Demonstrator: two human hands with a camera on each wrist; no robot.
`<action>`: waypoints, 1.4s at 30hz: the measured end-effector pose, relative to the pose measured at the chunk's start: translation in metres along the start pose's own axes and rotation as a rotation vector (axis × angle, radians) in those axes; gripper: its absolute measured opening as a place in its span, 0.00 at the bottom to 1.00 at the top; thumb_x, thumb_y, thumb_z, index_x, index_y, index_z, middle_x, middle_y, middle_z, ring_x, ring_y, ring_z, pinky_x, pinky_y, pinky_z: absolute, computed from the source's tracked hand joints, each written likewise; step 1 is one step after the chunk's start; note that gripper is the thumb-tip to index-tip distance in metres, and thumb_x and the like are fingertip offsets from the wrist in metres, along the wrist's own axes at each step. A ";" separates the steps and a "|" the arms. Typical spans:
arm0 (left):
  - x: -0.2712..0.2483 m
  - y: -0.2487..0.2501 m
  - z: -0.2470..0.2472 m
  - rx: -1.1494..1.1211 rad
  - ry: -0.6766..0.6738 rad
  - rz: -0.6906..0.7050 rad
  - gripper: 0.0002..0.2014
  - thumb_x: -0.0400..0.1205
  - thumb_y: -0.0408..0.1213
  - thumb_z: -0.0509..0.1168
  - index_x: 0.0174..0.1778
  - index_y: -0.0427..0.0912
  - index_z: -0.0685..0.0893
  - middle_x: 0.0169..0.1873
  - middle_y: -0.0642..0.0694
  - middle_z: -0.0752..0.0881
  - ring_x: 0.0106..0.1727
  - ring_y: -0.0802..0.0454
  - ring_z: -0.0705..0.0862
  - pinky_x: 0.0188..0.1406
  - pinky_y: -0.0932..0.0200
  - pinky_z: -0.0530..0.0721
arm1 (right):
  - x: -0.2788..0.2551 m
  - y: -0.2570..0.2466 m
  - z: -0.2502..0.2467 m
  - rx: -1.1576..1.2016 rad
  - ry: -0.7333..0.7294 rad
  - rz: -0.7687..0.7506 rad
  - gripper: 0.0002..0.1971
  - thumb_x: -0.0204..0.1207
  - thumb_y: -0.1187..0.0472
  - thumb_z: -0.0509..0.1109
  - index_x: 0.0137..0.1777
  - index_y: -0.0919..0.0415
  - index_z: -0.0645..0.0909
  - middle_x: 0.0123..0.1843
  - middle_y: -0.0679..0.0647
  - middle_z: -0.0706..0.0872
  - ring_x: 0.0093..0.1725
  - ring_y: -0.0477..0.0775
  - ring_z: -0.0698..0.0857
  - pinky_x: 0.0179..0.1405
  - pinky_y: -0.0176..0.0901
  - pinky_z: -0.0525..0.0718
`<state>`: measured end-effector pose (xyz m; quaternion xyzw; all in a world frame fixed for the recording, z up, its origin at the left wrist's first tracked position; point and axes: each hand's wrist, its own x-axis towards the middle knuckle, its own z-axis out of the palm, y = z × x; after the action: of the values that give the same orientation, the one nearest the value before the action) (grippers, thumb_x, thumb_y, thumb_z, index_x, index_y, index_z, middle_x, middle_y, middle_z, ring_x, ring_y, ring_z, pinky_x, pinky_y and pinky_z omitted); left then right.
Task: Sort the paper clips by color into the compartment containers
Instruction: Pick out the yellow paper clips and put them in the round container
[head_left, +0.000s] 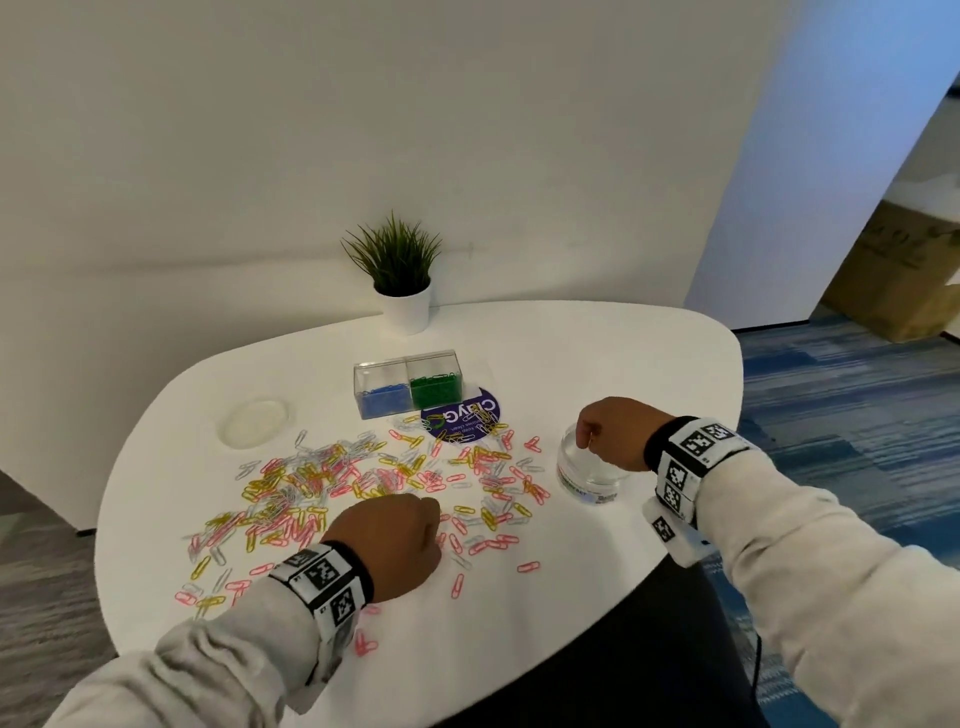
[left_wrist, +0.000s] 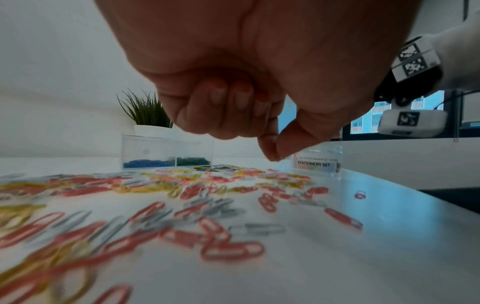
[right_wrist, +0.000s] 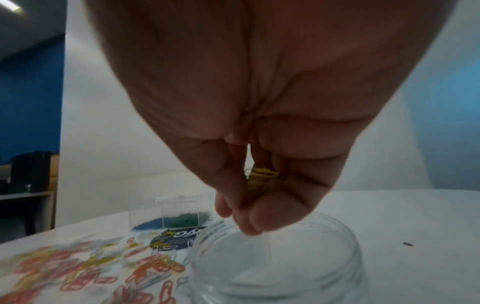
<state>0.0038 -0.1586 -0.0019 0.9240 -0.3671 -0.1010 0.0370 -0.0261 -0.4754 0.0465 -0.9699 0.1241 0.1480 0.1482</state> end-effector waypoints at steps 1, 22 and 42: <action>0.002 0.002 -0.004 -0.009 0.003 -0.009 0.10 0.82 0.53 0.57 0.45 0.51 0.77 0.41 0.54 0.83 0.42 0.51 0.81 0.41 0.56 0.82 | 0.001 -0.002 0.001 -0.030 -0.003 -0.011 0.14 0.78 0.69 0.60 0.47 0.47 0.81 0.54 0.46 0.81 0.52 0.50 0.81 0.48 0.38 0.77; 0.108 0.080 -0.050 -1.143 -0.193 -0.274 0.11 0.86 0.27 0.58 0.49 0.36 0.87 0.35 0.44 0.80 0.29 0.54 0.71 0.24 0.62 0.67 | -0.004 0.041 0.000 0.091 0.007 0.034 0.20 0.76 0.71 0.63 0.63 0.53 0.84 0.69 0.50 0.81 0.64 0.52 0.81 0.58 0.38 0.81; 0.107 0.113 -0.043 0.016 -0.029 0.538 0.16 0.85 0.36 0.64 0.68 0.52 0.81 0.60 0.49 0.86 0.59 0.49 0.84 0.58 0.55 0.81 | -0.012 0.020 -0.012 0.079 0.060 -0.159 0.22 0.79 0.72 0.61 0.57 0.43 0.87 0.50 0.41 0.76 0.48 0.43 0.76 0.30 0.26 0.66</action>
<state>0.0130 -0.3149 0.0394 0.7919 -0.6007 -0.0980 0.0498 -0.0399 -0.4955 0.0567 -0.9741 0.0568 0.1015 0.1937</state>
